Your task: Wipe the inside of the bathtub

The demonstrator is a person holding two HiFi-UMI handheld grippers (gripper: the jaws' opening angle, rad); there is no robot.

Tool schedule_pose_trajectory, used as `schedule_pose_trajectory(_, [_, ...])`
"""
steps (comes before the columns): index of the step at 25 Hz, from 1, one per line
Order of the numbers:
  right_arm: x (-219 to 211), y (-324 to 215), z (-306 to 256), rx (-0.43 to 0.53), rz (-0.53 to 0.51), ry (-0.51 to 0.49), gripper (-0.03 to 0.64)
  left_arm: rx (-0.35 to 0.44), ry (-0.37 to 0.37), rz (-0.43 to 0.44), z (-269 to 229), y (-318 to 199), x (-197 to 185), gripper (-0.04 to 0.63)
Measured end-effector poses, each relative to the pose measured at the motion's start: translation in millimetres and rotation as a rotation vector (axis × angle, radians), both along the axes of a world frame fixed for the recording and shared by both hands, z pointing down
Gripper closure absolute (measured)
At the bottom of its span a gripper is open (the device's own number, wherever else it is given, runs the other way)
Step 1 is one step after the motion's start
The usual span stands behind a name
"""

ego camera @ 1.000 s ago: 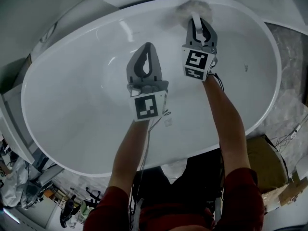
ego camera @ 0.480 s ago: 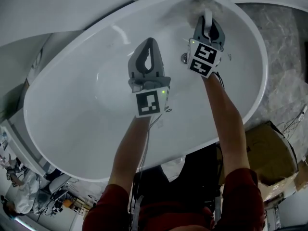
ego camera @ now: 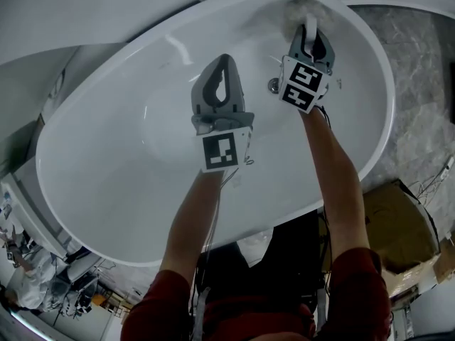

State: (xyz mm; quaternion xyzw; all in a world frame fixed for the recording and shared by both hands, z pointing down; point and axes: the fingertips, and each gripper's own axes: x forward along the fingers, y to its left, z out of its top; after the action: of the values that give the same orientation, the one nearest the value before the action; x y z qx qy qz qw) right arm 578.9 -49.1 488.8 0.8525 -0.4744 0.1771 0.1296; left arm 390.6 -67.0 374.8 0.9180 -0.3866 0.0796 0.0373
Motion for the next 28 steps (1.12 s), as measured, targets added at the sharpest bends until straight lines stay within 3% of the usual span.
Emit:
schedule_pose_trajectory(7, [-20.4, 6.7, -21.3, -0.005, -0.029, -0.018, 0.522, 0.009, -0.024, 0.011, -13.0, -3.6, -21.8, 0.580])
schedule_pose_trajectory(14, [-73.0, 17.9, -76.0, 0.013, -0.070, -0.028, 0.522, 0.019, 0.037, -0.030, -74.5, -10.0, -62.6, 0.580])
schedule_pose_trajectory(24, [-211.3, 30.1, -224.0, 0.072, -0.261, -0.002, 0.522, 0.041, 0.070, -0.087, -185.8, 7.7, -163.4, 0.580])
schedule_pose_trajectory(28, [-285.9, 33.3, -285.7, 0.102, -0.326, -0.002, 0.522, 0.027, 0.104, -0.142, -242.5, 7.5, -237.3, 0.580])
